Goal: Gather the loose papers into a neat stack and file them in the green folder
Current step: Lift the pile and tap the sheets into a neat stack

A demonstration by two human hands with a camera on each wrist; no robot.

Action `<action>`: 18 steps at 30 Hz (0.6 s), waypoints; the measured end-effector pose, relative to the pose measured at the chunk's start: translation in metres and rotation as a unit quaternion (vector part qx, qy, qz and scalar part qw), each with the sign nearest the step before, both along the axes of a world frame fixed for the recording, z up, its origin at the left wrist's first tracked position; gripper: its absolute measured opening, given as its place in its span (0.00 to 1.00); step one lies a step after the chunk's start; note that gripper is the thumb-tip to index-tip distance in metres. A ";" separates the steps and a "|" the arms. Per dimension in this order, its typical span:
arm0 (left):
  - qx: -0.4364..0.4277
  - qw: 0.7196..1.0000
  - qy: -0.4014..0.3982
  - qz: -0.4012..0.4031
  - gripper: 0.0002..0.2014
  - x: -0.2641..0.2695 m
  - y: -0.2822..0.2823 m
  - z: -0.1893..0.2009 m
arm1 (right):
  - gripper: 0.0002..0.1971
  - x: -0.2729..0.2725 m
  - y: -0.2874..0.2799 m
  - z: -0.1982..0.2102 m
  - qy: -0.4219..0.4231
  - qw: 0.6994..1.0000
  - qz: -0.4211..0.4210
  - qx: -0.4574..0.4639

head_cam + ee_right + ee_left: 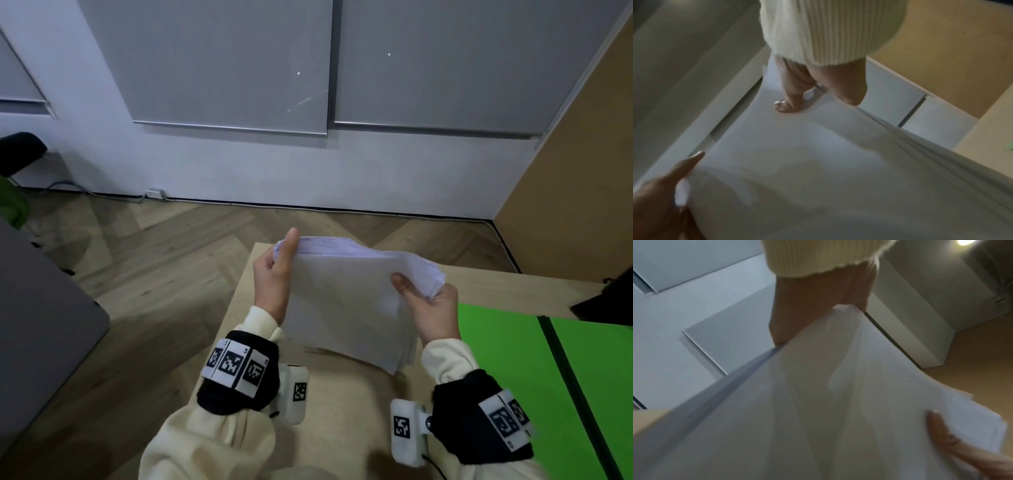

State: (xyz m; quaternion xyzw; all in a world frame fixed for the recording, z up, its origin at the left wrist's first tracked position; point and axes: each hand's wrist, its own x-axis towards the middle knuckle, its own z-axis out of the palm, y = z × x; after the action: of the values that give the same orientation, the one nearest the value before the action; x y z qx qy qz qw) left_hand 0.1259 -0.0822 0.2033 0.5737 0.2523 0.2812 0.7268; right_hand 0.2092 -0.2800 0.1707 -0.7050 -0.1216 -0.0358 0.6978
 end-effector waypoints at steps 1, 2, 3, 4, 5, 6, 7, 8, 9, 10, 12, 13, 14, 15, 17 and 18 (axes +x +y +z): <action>0.018 1.000 0.005 -0.009 0.22 -0.003 0.001 0.001 | 0.09 0.001 -0.002 0.001 0.006 1.000 0.011 -0.008; 0.041 0.999 0.016 -0.020 0.19 -0.006 0.003 0.001 | 0.08 0.001 -0.003 -0.001 0.016 0.999 0.025 -0.024; 0.072 0.997 0.029 -0.028 0.19 -0.009 0.005 0.001 | 0.07 0.000 -0.004 -0.002 0.027 0.998 0.032 -0.041; 0.118 0.991 0.046 -0.034 0.22 -0.012 0.007 0.001 | 0.07 -0.002 -0.005 -0.002 0.034 0.998 0.025 -0.051; 0.202 0.976 0.077 -0.036 0.27 -0.015 0.009 0.003 | 0.08 -0.003 -0.005 -0.001 0.033 0.998 0.008 -0.058; 0.324 0.938 0.118 -0.037 0.31 -0.016 0.012 0.007 | 0.09 -0.004 -0.003 0.002 0.023 0.998 -0.002 -0.061; 0.452 0.878 0.154 -0.044 0.34 -0.018 0.011 0.013 | 0.09 -0.005 0.000 0.007 0.006 0.998 -0.001 -0.063; 0.556 0.812 0.172 -0.047 0.35 -0.019 0.008 0.024 | 0.07 -0.007 0.004 0.015 -0.017 0.997 0.013 -0.073; 0.615 0.763 0.187 -0.061 0.35 -0.018 0.005 0.034 | 0.08 -0.010 0.010 0.024 -0.042 0.995 0.030 -0.088; 0.641 0.735 0.202 -0.088 0.33 -0.017 0.003 0.044 | 0.16 -0.013 0.014 0.031 -0.065 0.990 0.043 -0.114; 0.629 0.731 0.220 -0.145 0.24 -0.011 0.001 0.056 | 0.25 -0.018 0.022 0.043 -0.108 0.981 0.047 -0.152; 0.609 0.744 0.225 -0.161 0.18 -0.009 0.000 0.059 | 0.22 -0.019 0.024 0.050 -0.126 0.979 0.046 -0.156; 0.593 0.753 0.231 -0.166 0.13 -0.007 -0.002 0.059 | 0.18 -0.019 0.024 0.054 -0.134 0.977 0.049 -0.158; 0.590 0.758 0.230 -0.157 0.09 -0.008 -0.004 0.058 | 0.16 -0.018 0.022 0.055 -0.133 0.977 0.055 -0.158; 0.579 0.777 0.217 -0.119 0.07 -0.010 -0.001 0.056 | 0.13 -0.009 0.010 0.049 -0.103 0.973 0.081 -0.191; 0.561 0.793 0.212 -0.107 0.11 -0.012 0.004 0.054 | 0.14 -0.001 0.000 0.039 -0.072 0.968 0.097 -0.222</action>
State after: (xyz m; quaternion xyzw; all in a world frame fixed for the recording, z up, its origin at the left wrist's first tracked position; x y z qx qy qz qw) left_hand 0.1134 -0.0781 0.2569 0.9490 0.1352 0.1656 0.2316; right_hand 0.2086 -0.2798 0.2099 -0.8227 -0.2438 0.0092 0.5135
